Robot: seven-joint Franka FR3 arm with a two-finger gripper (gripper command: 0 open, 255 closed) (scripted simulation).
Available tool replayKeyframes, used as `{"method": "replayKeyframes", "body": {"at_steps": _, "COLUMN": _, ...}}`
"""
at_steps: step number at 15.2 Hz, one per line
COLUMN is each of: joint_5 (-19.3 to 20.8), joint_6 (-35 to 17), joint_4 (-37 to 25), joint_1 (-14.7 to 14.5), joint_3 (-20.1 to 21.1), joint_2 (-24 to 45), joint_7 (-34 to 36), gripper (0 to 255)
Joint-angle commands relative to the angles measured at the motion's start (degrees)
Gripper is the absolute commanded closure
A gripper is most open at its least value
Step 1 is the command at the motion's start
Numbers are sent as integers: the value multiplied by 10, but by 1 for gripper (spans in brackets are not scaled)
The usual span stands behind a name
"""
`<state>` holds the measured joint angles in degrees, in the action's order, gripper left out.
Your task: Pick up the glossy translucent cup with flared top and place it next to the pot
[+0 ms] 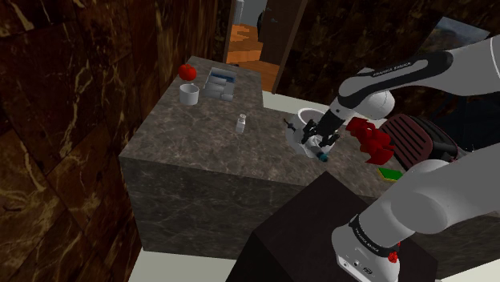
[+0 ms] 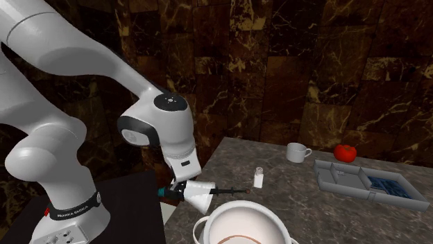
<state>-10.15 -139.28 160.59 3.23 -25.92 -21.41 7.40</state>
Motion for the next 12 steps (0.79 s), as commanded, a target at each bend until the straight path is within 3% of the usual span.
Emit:
{"method": "replayKeyframes", "body": {"at_steps": 1, "joint_5": -13, "joint_6": -20, "joint_4": 2, "joint_1": -9, "joint_3": -7, "joint_2": 19, "joint_7": -12, "gripper": 255}}
{"method": "replayKeyframes", "body": {"at_steps": 7, "joint_5": -67, "joint_6": -77, "joint_4": 9, "joint_1": -42, "joint_3": -30, "joint_2": 76, "joint_7": -63, "gripper": 255}}
{"method": "replayKeyframes", "body": {"at_steps": 12, "joint_5": -142, "joint_6": -118, "joint_4": 8, "joint_1": -79, "joint_3": -52, "joint_2": 131, "joint_7": -125, "gripper": 255}}
